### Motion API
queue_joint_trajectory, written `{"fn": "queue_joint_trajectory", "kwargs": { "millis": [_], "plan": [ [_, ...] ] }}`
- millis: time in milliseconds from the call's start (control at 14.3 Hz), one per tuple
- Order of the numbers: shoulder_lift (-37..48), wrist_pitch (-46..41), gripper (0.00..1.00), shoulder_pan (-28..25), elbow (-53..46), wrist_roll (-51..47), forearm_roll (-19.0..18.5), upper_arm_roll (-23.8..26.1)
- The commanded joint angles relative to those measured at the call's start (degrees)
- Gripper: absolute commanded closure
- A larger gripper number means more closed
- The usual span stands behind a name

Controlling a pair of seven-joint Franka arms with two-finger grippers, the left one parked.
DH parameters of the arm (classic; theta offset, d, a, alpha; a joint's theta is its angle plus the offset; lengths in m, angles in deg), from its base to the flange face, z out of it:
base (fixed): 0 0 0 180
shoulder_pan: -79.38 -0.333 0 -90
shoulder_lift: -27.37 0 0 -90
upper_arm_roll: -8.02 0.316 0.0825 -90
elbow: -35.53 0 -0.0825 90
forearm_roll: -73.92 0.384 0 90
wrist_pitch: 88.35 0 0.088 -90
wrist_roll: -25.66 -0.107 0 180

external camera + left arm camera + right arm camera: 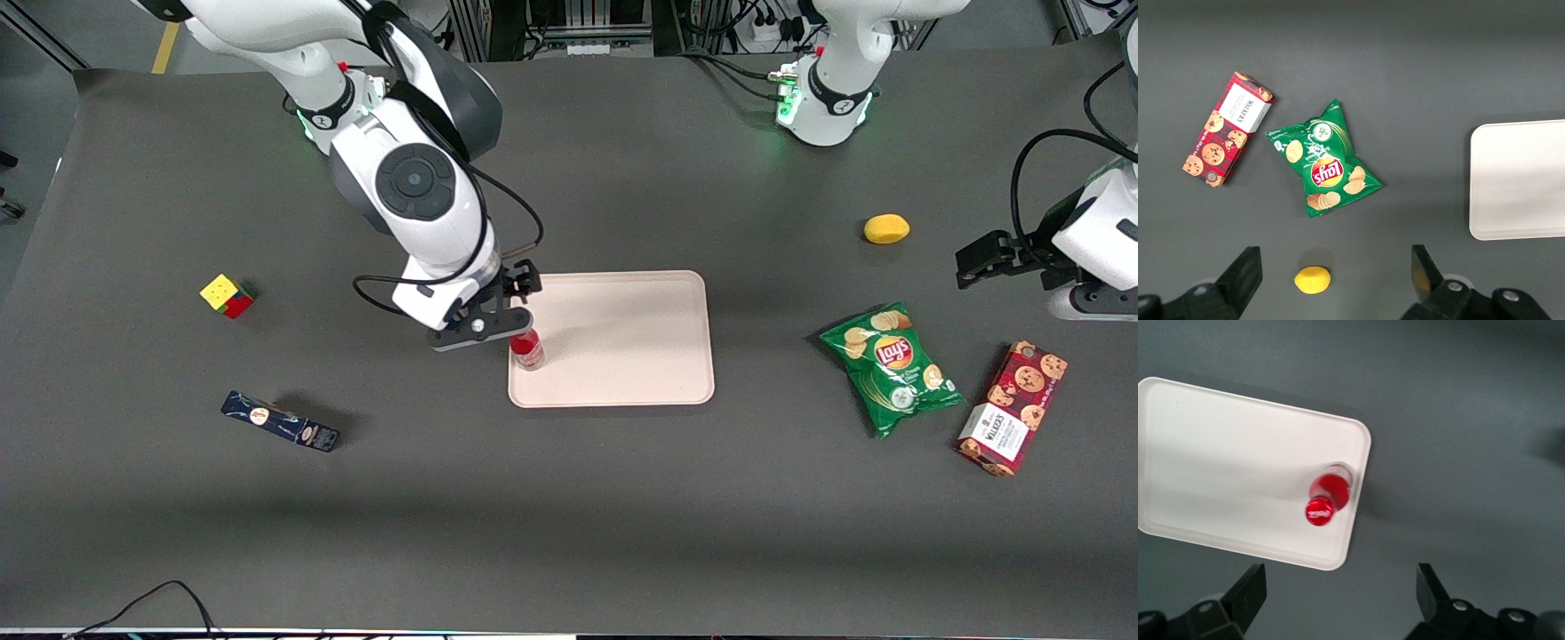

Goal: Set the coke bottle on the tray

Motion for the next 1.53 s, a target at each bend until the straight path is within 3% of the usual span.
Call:
{"fn": "queue_joint_trajectory", "kwargs": {
  "millis": [0, 140, 419, 767, 1047, 1465],
  "plan": [
    [11.5, -6.3, 0.00, 4.3, 1.4, 8.7, -0.2, -3.0],
    [16.4, -6.9, 0.00, 4.6, 3.7, 10.0, 1.7, -8.2],
    [22.9, -6.9, 0.00, 10.8, 9.8, 17.9, 7.5, -12.1],
    [29.6, -4.6, 0.00, 17.0, 19.5, 17.9, 7.5, -14.1],
    [30.1, -5.2, 0.00, 17.5, 19.9, 20.4, 7.4, -18.2],
    [29.2, -6.5, 0.00, 17.6, 17.9, 20.9, 6.8, -19.2]
  ]
}}
